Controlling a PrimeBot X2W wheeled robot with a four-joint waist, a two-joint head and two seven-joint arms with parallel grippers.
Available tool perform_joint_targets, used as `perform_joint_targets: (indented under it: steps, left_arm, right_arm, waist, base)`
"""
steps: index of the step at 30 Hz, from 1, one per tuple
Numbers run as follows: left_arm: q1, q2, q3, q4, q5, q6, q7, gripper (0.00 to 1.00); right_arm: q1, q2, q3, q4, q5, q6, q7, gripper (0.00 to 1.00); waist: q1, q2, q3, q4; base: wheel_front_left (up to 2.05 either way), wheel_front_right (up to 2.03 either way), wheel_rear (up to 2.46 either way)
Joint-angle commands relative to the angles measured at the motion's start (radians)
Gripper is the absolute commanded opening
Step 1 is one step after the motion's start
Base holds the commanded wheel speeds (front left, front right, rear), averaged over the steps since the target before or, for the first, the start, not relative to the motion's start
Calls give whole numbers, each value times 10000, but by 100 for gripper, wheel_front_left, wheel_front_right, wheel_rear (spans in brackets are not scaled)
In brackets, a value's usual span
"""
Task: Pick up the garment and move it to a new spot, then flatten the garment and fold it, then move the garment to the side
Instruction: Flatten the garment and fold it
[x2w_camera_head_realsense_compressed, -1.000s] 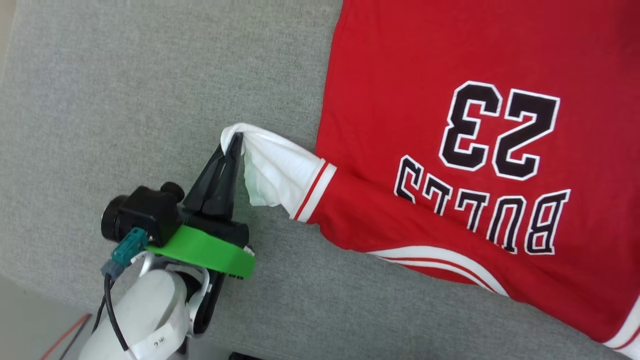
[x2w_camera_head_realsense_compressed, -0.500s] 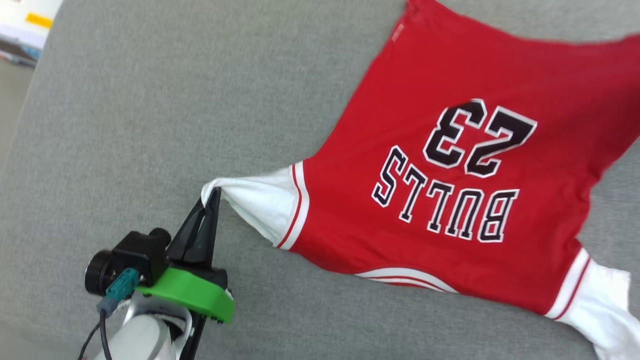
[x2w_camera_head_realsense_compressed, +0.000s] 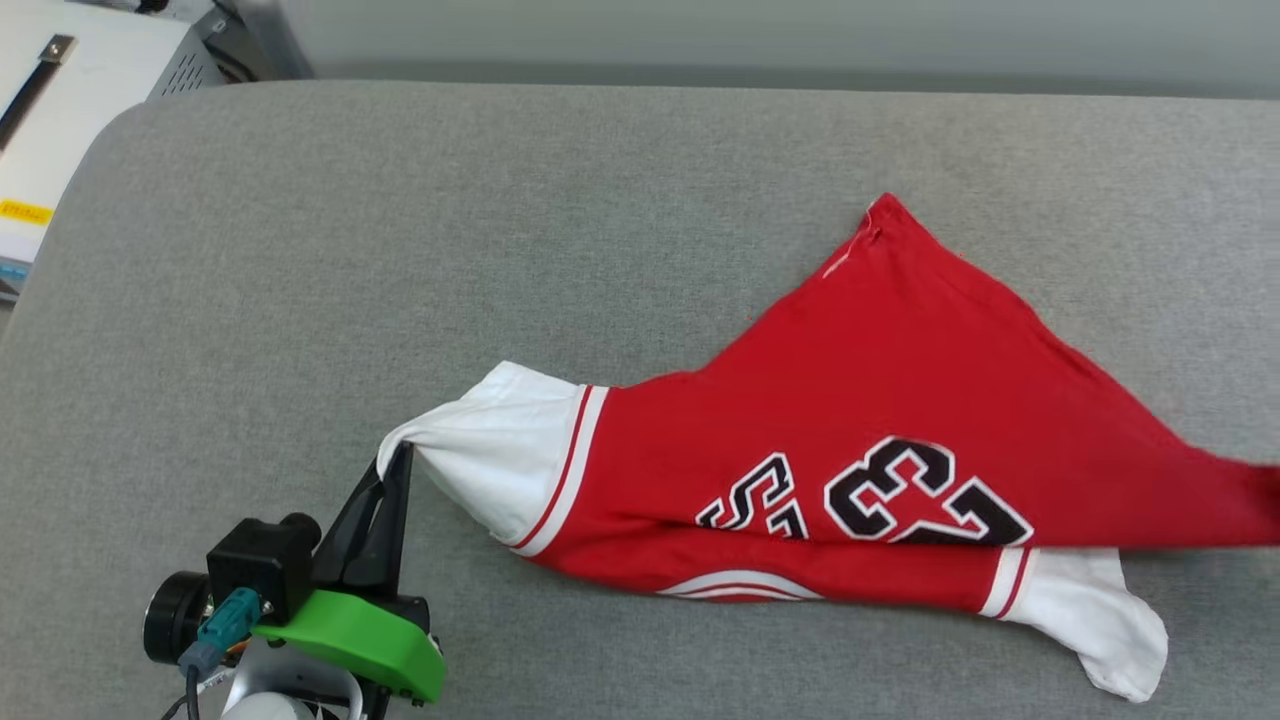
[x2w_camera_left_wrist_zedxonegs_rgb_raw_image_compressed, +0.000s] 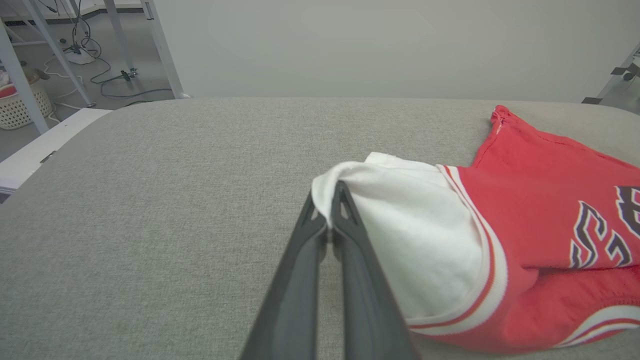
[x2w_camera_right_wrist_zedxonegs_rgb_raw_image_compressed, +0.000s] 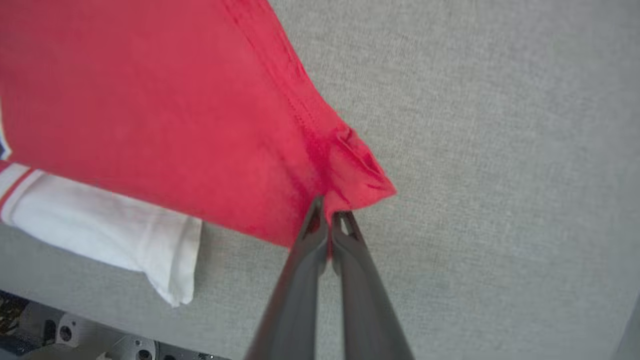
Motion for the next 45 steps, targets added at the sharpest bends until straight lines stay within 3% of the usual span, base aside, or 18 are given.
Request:
perform_joint_targets:
  steps: [1, 9, 13, 15, 16, 24, 30, 35, 41, 45]
  left_arm:
    - [160, 87, 43, -69, 1, 68, 33, 0]
    - [217, 195, 39, -237, 57, 218, 134, 0]
    - [222, 193, 48, -286, 57, 302, 164, 0]
    - [239, 190, 33, -294, 50, 328, 188, 0]
    - [249, 189, 18, -297, 46, 337, 206, 0]
    - [274, 168, -23, -460, 77, 456, 221, 0]
    - [32, 103, -122, -609, 190, 458, 225, 0]
    - [-315, -36, -192, -638, 266, 408, 176, 0]
    - [-836, -203, -378, -605, 406, 258, 173, 0]
    - [-1097, -263, -435, -552, 448, 156, 135, 0]
  right_arm:
    - [629, 240, -180, -180, 33, -7, -119, 0]
    - [3476, 1727, -610, -560, -334, -7, -29, 0]
    - [3633, 2220, -554, -506, -573, -7, 207, 0]
    - [3424, 2359, -820, -597, -669, -7, 106, 49]
    - [3325, 2368, -978, -696, -706, -7, 92, 100]
    - [2405, 2204, -2484, -2367, -1075, -7, -491, 100]
    - [757, 2004, -2625, -3285, -1599, -7, -641, 100]
    - [-1035, 1761, -1543, -3093, -1765, -7, 88, 100]
    - [-3690, 1749, 836, -1534, -1907, -7, 1303, 100]
    - [-5027, 2134, 2026, -87, -1967, -7, 1892, 100]
  waist:
    - [1, 0, -343, -309]
    - [1, 0, -251, -326]
    - [1, 0, -184, -383]
    - [1, 0, -222, -408]
    - [1, 0, -259, -408]
    - [1, 0, -320, -265]
    - [1, 0, 68, -24]
    - [1, 0, 447, 181]
    - [1, 0, 878, 468]
    - [1, 0, 1125, 641]
  base:
    - [0, 0, 0]
    - [0, 0, 0]
    - [0, 0, 0]
    - [0, 0, 0]
    - [0, 0, 0]
    - [0, 0, 0]
    - [0, 0, 0]
    - [0, 0, 0]
    - [0, 0, 0]
    - [0, 0, 0]
